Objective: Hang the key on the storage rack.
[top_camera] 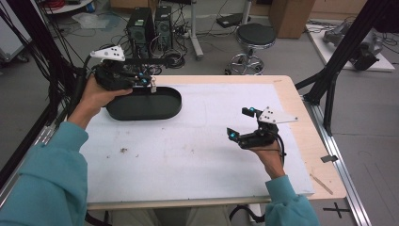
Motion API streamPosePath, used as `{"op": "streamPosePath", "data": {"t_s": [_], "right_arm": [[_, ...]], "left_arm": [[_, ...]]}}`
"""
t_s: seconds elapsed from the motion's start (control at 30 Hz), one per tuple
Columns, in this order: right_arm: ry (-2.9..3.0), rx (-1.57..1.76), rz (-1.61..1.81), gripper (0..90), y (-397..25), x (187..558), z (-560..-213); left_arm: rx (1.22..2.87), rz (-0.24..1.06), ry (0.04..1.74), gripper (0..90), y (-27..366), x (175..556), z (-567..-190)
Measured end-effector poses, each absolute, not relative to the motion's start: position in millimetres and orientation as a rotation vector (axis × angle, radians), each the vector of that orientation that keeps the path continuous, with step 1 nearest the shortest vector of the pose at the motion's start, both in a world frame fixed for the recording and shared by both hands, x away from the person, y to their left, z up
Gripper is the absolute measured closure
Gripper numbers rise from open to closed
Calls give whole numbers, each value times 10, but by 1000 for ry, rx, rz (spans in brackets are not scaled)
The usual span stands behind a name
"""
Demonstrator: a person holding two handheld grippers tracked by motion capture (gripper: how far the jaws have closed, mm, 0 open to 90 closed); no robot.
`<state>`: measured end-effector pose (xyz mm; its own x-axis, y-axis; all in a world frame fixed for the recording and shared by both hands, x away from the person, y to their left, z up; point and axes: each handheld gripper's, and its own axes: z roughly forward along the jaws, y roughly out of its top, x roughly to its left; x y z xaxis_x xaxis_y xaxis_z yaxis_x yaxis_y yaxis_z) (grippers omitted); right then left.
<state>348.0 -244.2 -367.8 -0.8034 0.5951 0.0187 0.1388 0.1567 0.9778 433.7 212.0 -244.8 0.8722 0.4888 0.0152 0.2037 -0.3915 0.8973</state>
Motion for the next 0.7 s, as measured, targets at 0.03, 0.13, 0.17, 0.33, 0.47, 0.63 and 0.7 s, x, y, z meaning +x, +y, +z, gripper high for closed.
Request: {"op": "streamPosePath", "data": {"t_s": [0.03, 0.13, 0.17, 0.33, 0.47, 0.63, 0.7], "right_arm": [[2061, 714, 1684, 4, -2479, 3460, -3720], [2044, 742, 1674, 4, -2547, 3419, -3803], [2041, 747, 1666, 4, -2567, 3405, -3829], [2010, 762, 1632, 4, -2626, 3351, -3951], [1993, 787, 1624, 4, -2670, 3330, -4039], [1947, 815, 1644, 4, -2740, 3289, -4130], [1933, 816, 1657, 4, -2765, 3275, -4163]], "left_arm": [[1985, 347, 514, 884, 2134, 4354, -2440], [1975, 360, 541, 884, 2188, 4422, -2425], [1979, 361, 550, 884, 2201, 4446, -2424], [2004, 390, 579, 884, 2223, 4567, -2425], [2012, 394, 609, 884, 2227, 4669, -2436], [2024, 400, 657, 884, 2242, 4776, -2495], [2029, 404, 667, 884, 2248, 4816, -2519]]}}
